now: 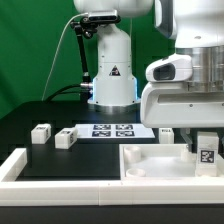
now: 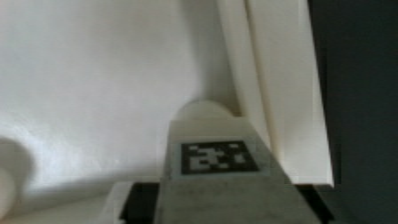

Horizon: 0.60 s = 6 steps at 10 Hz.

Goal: Assemble one leg

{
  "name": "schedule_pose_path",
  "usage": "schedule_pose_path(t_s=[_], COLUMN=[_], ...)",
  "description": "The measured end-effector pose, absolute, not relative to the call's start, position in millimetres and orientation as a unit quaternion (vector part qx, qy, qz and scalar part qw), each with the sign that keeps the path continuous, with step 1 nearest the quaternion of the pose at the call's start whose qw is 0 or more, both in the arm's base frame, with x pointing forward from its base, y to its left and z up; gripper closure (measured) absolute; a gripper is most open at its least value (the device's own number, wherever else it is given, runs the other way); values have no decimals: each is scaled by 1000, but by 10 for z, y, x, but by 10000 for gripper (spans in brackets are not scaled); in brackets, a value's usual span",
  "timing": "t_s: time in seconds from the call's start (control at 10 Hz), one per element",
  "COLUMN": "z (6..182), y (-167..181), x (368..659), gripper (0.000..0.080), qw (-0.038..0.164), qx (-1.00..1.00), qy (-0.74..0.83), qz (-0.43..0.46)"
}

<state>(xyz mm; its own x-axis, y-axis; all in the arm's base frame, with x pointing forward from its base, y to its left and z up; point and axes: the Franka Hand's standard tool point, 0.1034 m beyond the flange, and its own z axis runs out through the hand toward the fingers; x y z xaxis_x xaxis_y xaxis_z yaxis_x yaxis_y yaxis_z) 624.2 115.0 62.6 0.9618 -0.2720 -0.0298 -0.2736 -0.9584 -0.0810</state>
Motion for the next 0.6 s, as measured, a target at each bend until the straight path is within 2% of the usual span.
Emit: schedule_pose_path(t_s=[0.1, 0.4, 0.6], z=[625, 624, 626], y=[1125, 987, 955], x=[6234, 6204, 6203], gripper=[511, 510, 508], qw=[47, 42, 37], qx=[-984, -959, -954], qy=[172, 278, 297], qz=[12, 10, 9])
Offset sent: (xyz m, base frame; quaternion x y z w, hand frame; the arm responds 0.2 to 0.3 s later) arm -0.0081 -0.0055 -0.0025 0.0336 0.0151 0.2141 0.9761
